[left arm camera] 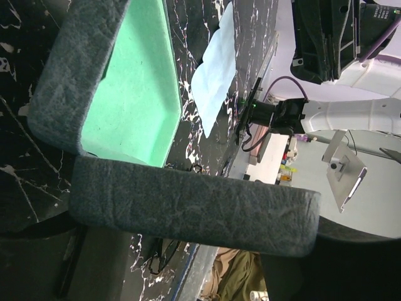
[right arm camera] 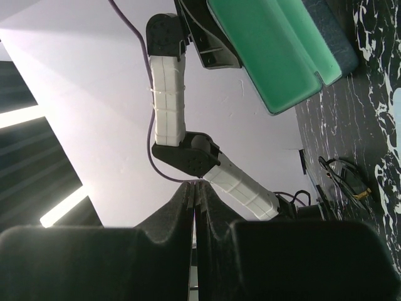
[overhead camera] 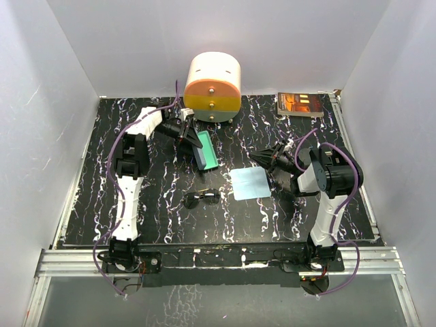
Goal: Organize the sunglasses
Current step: Place the sunglasses case at the center of the board.
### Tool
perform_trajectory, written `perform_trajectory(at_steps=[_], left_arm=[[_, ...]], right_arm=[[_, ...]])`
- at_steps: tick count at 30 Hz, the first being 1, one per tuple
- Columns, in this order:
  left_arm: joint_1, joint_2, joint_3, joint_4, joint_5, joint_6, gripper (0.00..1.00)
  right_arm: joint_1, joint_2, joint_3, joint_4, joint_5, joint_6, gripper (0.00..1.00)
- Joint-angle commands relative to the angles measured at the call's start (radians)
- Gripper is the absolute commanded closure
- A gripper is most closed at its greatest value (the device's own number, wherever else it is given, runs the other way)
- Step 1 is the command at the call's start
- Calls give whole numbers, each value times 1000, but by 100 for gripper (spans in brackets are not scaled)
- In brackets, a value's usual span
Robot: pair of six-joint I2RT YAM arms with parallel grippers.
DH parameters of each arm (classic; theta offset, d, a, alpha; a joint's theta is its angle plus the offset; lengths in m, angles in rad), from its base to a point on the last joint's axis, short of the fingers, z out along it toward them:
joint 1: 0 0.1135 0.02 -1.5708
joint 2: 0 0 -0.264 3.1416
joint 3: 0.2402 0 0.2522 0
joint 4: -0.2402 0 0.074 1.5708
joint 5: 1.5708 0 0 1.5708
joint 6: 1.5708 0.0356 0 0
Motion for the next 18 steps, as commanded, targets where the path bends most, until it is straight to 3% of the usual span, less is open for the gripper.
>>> perform_trajectory(at_steps=[1,5,12,18], left_arm=[[5,-33,7,4,38,1,74],[7,-29,10,2,24,5,61],[8,-37,7,1,-11,8,36],[8,-28,15,10,-14,-3,31]], right_arm=[[-4,11,18,358,-15,-26,92],[-3,11,30,357,-26,-28,89],[0,16,37,357,-30,-26,74],[6,15,38,356,-32,-28,72]])
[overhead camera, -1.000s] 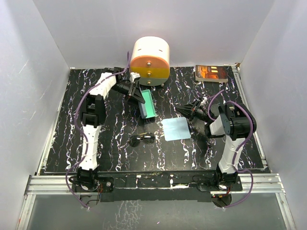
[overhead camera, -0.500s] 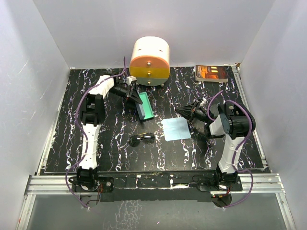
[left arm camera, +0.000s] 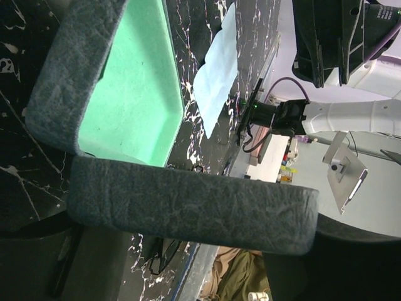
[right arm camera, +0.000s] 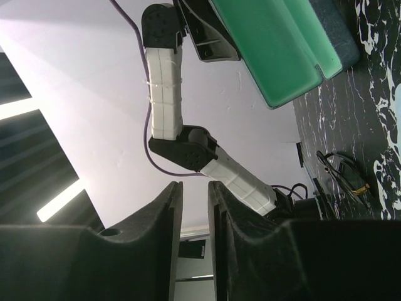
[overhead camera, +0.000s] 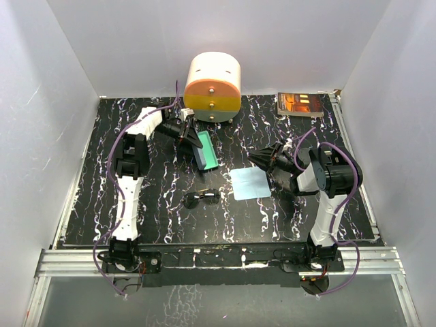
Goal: Organize the sunglasses
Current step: Place the sunglasses case at the center of the board, then adjust the sunglasses case at the center of the board.
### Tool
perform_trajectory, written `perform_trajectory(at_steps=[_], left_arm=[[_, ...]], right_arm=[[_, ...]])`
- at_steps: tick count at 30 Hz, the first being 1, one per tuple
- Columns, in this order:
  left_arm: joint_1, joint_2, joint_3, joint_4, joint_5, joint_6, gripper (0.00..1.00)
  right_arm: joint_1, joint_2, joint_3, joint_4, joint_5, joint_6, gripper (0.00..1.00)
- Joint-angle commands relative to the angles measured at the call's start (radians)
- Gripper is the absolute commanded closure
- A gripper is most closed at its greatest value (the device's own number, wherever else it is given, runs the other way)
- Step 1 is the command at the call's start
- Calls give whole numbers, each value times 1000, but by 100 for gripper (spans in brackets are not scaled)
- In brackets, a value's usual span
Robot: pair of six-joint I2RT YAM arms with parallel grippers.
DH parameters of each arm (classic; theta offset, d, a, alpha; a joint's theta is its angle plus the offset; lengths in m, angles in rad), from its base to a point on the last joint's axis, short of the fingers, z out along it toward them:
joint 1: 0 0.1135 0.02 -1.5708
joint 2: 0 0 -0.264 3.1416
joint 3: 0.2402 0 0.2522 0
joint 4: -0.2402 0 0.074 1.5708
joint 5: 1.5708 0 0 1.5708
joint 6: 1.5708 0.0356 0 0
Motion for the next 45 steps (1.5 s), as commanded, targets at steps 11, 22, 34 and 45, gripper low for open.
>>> perform_trajectory(at_steps=[11,22,34,45], left_arm=[[6,-51,39,10,-184,-8,3],[30,-164,-23,44,-356,-1,3],[-67,-205,1,82,-469,-93,6],[-76,-204,-4,62,-490,-77,16]], right_arm=[[2,3,30,357,-6,-24,66],[4,13,36,357,-5,-25,65],[15,25,36,357,10,-22,66],[15,28,32,358,6,-16,68]])
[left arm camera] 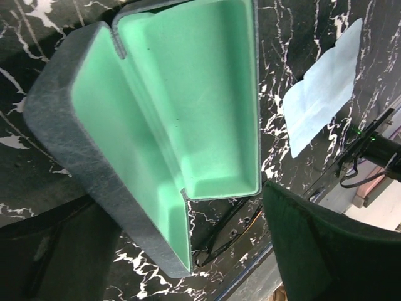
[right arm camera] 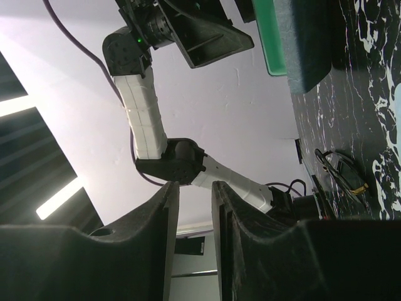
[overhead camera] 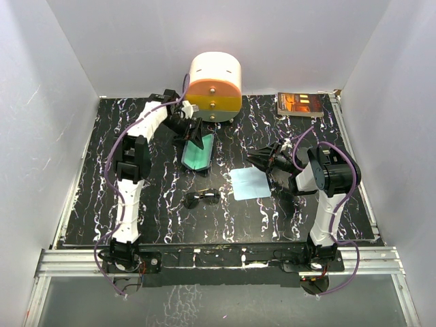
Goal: Organize the sunglasses
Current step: Adjust the sunglasses case at the center of the board.
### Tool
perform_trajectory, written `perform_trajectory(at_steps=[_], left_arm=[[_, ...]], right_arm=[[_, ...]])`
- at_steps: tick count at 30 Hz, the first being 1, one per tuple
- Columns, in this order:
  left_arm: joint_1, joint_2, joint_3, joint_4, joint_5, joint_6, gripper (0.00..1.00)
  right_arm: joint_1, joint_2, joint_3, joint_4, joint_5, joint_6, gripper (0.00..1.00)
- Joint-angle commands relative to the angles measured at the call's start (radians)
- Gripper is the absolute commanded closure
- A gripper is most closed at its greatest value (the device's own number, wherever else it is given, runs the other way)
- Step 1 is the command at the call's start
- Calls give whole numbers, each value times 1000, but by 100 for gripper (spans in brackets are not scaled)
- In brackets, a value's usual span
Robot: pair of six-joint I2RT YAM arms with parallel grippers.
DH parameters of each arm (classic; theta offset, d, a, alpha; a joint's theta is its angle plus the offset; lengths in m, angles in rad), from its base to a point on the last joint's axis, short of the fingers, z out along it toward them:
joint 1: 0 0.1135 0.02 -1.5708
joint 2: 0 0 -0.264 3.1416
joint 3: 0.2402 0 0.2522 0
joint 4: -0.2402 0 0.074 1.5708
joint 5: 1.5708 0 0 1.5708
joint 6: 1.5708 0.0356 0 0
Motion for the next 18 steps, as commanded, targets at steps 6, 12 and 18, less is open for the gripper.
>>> perform_trajectory(at_steps=[6,12,18], left_arm=[[-1,-127,-22,-42,-49,29,41],[-28,-116,-70,-56,-59,45,55],[-32,-95,-36,-63,-96,47,95]], right_arm=[[1,16,19,357,15,-14,69],[0,14,23,358,14,-8,70],[2,8,20,358,6,-9,70]])
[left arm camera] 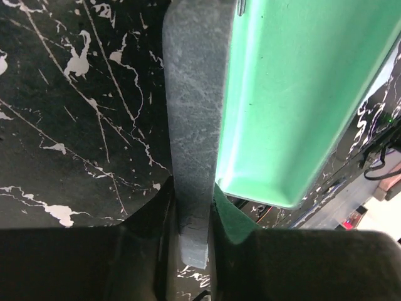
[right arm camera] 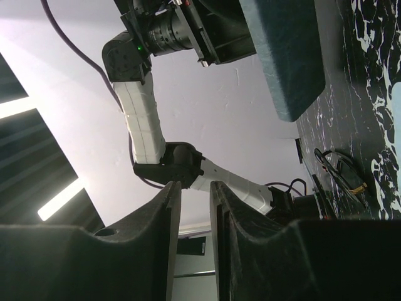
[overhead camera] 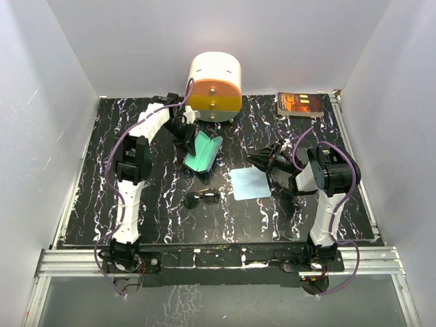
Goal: Organize the sunglasses
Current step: Adjust the sunglasses case at the center of the board.
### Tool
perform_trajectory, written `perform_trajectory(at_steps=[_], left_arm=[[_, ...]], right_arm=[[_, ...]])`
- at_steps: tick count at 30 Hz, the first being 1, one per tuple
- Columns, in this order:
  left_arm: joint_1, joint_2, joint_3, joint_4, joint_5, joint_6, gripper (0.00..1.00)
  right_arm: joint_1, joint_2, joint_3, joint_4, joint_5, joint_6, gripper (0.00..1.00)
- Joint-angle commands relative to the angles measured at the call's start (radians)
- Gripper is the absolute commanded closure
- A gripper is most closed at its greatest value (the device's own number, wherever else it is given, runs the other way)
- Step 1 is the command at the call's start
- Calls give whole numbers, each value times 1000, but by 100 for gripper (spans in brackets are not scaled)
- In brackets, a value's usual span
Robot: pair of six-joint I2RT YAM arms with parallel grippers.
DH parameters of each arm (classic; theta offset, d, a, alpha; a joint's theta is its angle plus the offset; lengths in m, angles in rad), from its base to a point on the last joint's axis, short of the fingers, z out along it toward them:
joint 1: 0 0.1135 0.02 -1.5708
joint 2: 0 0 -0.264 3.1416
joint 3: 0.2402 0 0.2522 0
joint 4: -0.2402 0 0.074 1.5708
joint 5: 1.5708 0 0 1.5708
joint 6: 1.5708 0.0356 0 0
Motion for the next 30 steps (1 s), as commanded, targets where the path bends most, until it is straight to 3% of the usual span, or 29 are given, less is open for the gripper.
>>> perform_trajectory(at_steps=[1,8,13,19,22,30], left_arm=[[-10,-67,36,-34,-28,14,100],[-39,-79,124,-73,-136,58,100],[-116,-107,270,-89,-273,192,100],[-234,-286,51,140,-537,454,100],[-271,-339,-46,202,-588,586,100],[-275,-309,-103,236,-674,792,100]], right_arm=[[1,3,19,358,5,-12,70],[1,2,21,358,9,-11,71],[1,0,28,358,10,-9,71],[1,-6,38,358,-2,-3,72],[0,-7,41,358,-11,-3,73],[-65,-29,17,358,-65,-3,74]])
